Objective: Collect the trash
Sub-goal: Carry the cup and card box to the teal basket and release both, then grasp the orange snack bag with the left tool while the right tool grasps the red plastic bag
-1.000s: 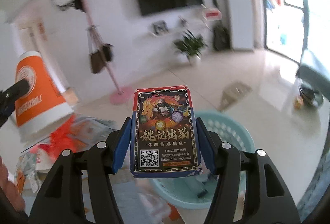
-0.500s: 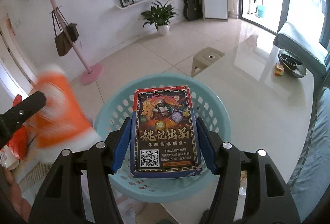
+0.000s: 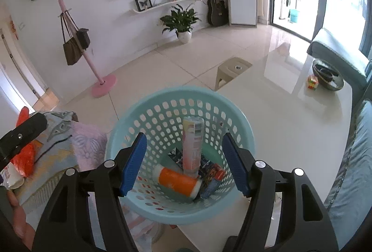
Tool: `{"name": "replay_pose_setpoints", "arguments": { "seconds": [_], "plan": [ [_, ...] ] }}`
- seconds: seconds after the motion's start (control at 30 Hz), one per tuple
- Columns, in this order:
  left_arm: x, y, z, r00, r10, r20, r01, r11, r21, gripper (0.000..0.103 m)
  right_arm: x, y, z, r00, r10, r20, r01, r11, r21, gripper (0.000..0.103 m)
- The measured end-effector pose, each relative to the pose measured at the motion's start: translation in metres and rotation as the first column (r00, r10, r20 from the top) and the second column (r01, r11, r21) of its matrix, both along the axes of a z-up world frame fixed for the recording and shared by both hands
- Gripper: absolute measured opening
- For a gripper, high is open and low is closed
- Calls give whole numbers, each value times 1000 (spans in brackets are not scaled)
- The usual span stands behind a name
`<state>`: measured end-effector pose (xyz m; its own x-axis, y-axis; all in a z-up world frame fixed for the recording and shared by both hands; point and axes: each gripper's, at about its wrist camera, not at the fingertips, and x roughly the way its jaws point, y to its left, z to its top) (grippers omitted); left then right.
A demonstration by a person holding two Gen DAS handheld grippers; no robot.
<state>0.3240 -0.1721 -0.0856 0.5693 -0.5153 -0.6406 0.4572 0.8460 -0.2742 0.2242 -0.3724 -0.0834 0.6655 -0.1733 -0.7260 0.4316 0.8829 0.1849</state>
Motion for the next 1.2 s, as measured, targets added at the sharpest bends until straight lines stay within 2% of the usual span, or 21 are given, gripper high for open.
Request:
{"name": "replay_pose_setpoints", "arguments": {
  "seconds": [0.33,0.67,0.8,0.9,0.97,1.07,1.2],
  "plan": [
    [-35,61,50,991,78,110,-71,995,-66,66,-10,57,55,984,124,131,-116,991,-64,64],
    [-69,148,85,957,233,175,-216,970,-112,66,-12,132,87,933,297,203,-275,953,-128,64],
    [-84,198,87,929,327,175,-311,944,-113,66,-2,166,95,904,373,208,-347,926,-148,64],
    [-97,239,86,898,400,186,-390,917,-87,66,7,186,99,880,419,224,-393,907,-151,64],
    [-109,271,83,862,465,200,-461,885,-71,66,14,198,98,866,444,231,-419,895,-153,64],
    [-120,311,79,823,536,187,-535,843,-60,73,30,216,92,858,467,216,-445,884,-143,66],
    [-133,362,61,773,618,143,-622,783,-15,76,56,241,76,845,505,175,-496,863,-98,74]
  ]
}}
